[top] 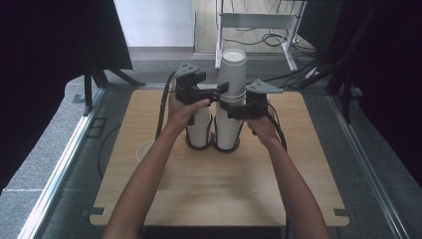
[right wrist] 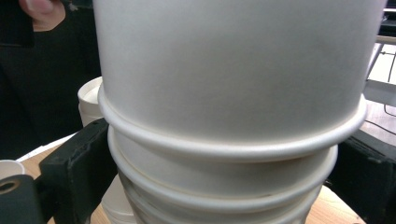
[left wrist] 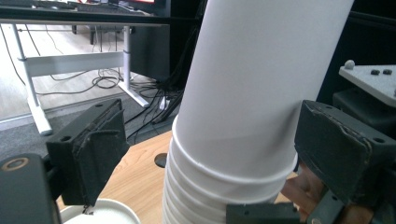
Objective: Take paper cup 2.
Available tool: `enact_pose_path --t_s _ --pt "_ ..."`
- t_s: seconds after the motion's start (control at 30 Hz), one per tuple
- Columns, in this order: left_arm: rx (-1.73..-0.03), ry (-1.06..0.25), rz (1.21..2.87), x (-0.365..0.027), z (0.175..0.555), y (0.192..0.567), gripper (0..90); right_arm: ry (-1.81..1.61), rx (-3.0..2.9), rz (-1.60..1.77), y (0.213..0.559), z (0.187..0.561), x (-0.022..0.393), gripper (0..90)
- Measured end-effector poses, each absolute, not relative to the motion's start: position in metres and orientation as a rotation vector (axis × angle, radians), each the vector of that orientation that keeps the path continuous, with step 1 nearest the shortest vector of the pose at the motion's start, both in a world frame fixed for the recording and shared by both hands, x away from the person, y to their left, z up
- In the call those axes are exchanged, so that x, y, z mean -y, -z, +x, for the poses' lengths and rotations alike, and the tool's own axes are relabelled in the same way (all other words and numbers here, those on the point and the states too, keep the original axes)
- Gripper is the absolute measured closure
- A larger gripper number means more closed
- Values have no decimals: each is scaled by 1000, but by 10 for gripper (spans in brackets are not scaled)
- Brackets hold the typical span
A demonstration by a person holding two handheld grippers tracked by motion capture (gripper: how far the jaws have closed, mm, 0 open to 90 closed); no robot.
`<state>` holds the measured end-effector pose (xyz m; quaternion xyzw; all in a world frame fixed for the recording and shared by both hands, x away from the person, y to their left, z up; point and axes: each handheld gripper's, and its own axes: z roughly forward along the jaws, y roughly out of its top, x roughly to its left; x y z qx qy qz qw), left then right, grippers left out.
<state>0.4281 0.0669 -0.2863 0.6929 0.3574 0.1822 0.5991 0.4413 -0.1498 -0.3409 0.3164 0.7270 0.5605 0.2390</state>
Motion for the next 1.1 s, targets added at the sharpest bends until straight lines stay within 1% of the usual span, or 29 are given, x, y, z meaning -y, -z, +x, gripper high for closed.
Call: enact_pose_path --t_s 0.2,0.57,0.73,0.77,0.8,1.1 --pt "-789 -422 1633 -58 434 279 47 -1532 -1991 864 341 442 150 42" --pt "-755 -442 1670 -29 441 265 60 -1533 -1993 866 341 441 150 42" --pt "-767 -448 1679 -21 447 265 80 -1533 -1989 864 341 441 149 42" --pt "-775 -471 1673 -20 447 266 107 -1533 -1989 861 341 441 149 42" --pt "-778 -482 1676 -20 448 266 154 -1532 -1990 858 341 441 149 42" --pt "-771 -475 1664 -22 448 262 175 -1528 -1990 856 341 441 148 43"
